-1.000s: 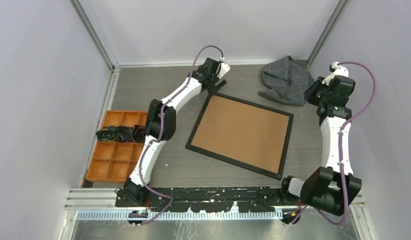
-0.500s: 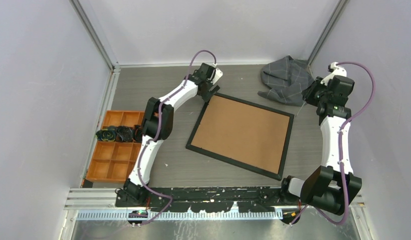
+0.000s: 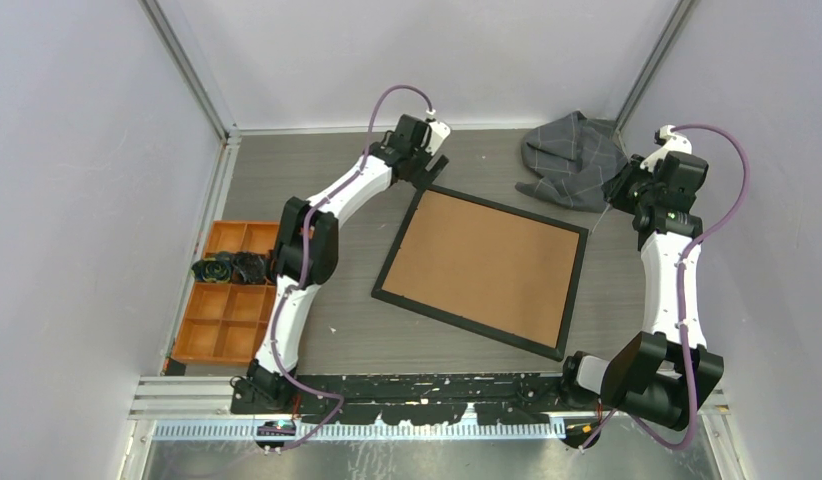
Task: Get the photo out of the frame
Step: Adjust the photo frame at the center of the board.
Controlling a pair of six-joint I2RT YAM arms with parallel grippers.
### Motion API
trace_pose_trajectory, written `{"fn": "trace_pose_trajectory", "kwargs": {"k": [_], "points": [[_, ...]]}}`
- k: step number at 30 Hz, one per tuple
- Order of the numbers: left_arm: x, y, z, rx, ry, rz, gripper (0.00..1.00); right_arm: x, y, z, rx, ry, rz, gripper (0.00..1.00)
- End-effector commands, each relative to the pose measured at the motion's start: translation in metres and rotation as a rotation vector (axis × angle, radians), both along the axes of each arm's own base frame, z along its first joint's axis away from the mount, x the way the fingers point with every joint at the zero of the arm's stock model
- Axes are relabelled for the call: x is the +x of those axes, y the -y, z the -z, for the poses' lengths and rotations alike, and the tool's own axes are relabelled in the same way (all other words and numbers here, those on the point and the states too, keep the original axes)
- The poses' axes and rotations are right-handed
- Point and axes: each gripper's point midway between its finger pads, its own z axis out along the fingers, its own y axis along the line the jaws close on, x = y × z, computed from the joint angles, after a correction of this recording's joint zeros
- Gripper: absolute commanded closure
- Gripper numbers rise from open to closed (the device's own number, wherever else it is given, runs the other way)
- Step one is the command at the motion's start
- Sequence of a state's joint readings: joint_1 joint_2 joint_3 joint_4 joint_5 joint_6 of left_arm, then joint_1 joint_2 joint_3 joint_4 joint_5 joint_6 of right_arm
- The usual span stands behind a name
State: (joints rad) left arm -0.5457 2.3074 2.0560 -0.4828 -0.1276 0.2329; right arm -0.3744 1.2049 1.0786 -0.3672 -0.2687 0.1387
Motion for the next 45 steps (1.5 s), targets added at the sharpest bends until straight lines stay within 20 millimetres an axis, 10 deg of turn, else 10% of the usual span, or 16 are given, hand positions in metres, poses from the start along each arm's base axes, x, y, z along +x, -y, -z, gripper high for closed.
{"fn": "trace_pose_trajectory", "kwargs": {"k": [1, 15, 25, 39, 45], "points": [[0.005, 0.013, -0.004, -0.036, 0.002, 0.008, 0.07, 0.004, 0.0, -0.016, -0.002, 0.051, -0.004, 0.99], [0.01, 0.007, 0.035, 0.083, -0.027, -0.006, 0.08, 0.005, -0.004, -0.015, 0.015, 0.05, -0.018, 0.99], [0.014, -0.043, 0.054, 0.263, -0.051, -0.126, 0.1, 0.005, -0.007, -0.016, 0.028, 0.057, -0.031, 0.99], [0.014, -0.019, -0.017, -0.019, 0.022, -0.103, 0.11, 0.005, -0.007, -0.016, 0.029, 0.056, -0.03, 0.99], [-0.002, -0.001, -0.014, -0.091, -0.041, -0.007, 0.12, 0.004, -0.008, -0.018, 0.028, 0.058, -0.031, 0.99]]}}
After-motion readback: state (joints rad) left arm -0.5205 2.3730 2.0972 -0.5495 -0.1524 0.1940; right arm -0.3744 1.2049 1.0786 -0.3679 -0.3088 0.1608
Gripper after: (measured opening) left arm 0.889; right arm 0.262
